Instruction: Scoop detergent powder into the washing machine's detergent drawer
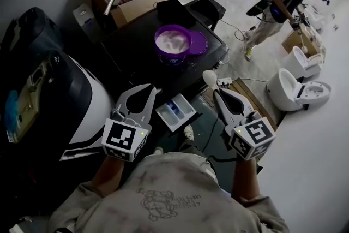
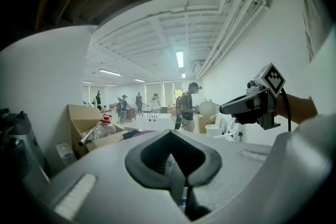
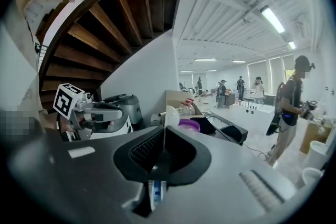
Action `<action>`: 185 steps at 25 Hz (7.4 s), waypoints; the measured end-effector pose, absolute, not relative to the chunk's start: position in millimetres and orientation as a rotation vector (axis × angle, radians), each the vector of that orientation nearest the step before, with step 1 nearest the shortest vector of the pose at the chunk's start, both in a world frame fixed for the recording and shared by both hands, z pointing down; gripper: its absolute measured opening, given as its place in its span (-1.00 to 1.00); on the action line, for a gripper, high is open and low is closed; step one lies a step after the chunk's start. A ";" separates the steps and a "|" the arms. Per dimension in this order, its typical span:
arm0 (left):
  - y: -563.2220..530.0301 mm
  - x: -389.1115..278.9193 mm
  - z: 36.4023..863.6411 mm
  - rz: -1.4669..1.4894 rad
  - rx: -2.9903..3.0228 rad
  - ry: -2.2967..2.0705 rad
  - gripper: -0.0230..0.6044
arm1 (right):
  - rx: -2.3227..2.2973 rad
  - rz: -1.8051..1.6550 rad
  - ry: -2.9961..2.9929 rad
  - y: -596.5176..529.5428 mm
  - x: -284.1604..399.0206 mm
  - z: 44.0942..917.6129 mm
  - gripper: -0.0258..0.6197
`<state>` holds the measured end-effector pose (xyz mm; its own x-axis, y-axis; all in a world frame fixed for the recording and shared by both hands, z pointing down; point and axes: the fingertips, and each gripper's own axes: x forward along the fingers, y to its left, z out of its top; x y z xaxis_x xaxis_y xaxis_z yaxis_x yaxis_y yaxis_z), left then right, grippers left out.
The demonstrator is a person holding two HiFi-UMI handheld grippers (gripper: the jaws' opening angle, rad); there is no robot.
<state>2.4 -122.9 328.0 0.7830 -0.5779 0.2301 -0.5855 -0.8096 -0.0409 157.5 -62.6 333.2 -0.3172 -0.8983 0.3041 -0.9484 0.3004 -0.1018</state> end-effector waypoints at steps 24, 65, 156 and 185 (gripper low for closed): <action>-179.4 55.7 335.9 0.477 2.573 -1.592 -0.93 | 1.118 0.422 -2.627 -204.4 234.5 358.9 -0.81; -263.8 6.6 345.9 0.513 2.641 -1.574 -0.93 | 0.869 0.253 -2.104 -339.7 171.6 423.2 -0.80; -216.5 -21.2 367.5 0.538 2.661 -1.462 -0.93 | 0.388 2.268 -2.672 -190.2 122.4 386.1 -0.80; -187.2 -18.3 406.1 0.555 2.609 -1.330 -0.93 | 0.474 2.081 -2.541 -127.6 122.5 452.0 -0.80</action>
